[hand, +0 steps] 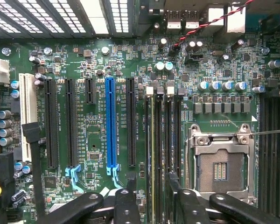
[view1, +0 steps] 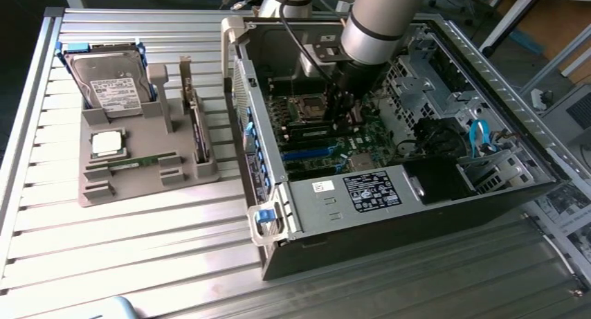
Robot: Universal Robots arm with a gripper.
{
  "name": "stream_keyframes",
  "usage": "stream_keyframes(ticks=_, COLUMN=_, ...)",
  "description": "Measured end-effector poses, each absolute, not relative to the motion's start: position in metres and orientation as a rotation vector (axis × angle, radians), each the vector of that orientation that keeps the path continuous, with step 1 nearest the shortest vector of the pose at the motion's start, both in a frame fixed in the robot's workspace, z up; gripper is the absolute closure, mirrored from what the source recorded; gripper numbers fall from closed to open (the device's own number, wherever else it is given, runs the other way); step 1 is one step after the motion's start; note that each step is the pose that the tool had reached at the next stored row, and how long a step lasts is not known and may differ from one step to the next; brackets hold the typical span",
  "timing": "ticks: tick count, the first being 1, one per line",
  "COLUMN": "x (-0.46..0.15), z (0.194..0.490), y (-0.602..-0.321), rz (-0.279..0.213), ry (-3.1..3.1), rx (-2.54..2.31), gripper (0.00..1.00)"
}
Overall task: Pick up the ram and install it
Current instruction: 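Insert the ram into the slot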
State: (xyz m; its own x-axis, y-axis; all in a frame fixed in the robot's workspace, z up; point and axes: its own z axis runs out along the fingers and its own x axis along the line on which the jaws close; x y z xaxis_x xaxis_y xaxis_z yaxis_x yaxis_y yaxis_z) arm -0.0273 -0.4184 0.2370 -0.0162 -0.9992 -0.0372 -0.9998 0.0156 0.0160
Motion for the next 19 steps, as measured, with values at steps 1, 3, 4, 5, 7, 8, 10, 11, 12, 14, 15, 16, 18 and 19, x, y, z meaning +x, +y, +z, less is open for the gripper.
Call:
stream_keyframes(ticks=1, x=-0.0273, z=0.2377, y=-0.4185, rz=0.059, ry=2.228, rx=-2.193, gripper=0.62)
stream_keyframes(ticks=3, x=-0.0273, z=0.2383, y=-0.4183, rz=0.059, ry=2.228, rx=-2.192, gripper=0.62)
stream_keyframes(ticks=4, x=-0.0273, z=0.2385, y=-0.4182, rz=0.059, ry=2.228, rx=-2.192, gripper=0.62)
stream_keyframes(ticks=5, x=-0.0274, z=0.2388, y=-0.418, rz=0.059, ry=2.228, rx=-2.193, gripper=0.62)
stream_keyframes(ticks=7, x=-0.0274, z=0.2391, y=-0.4177, rz=0.059, ry=2.228, rx=-2.193, gripper=0.64)
stream_keyframes(ticks=8, x=-0.0274, z=0.2394, y=-0.4175, rz=0.059, ry=2.228, rx=-2.193, gripper=0.7)
stream_keyframes(ticks=10, x=-0.0274, z=0.2403, y=-0.4175, rz=0.059, ry=2.228, rx=-2.193, gripper=0.76)
stream_keyframes(ticks=11, x=-0.0274, z=0.2411, y=-0.4175, rz=0.058, ry=2.228, rx=-2.193, gripper=0.82)
stream_keyframes(ticks=12, x=-0.0274, z=0.2416, y=-0.4175, rz=0.059, ry=2.228, rx=-2.193, gripper=0.89)
stream_keyframes(ticks=14, x=-0.0274, z=0.2438, y=-0.4175, rz=0.059, ry=2.228, rx=-2.193, gripper=0.89)
stream_keyframes(ticks=15, x=-0.0274, z=0.2448, y=-0.4175, rz=0.059, ry=2.228, rx=-2.193, gripper=0.89)
stream_keyframes(ticks=16, x=-0.0274, z=0.2455, y=-0.4175, rz=0.058, ry=2.228, rx=-2.193, gripper=0.89)
stream_keyframes(ticks=18, x=-0.0274, z=0.2462, y=-0.4174, rz=0.059, ry=2.228, rx=-2.192, gripper=0.89)
stream_keyframes(ticks=19, x=-0.0274, z=0.2469, y=-0.4175, rz=0.059, ry=2.228, rx=-2.193, gripper=0.89)
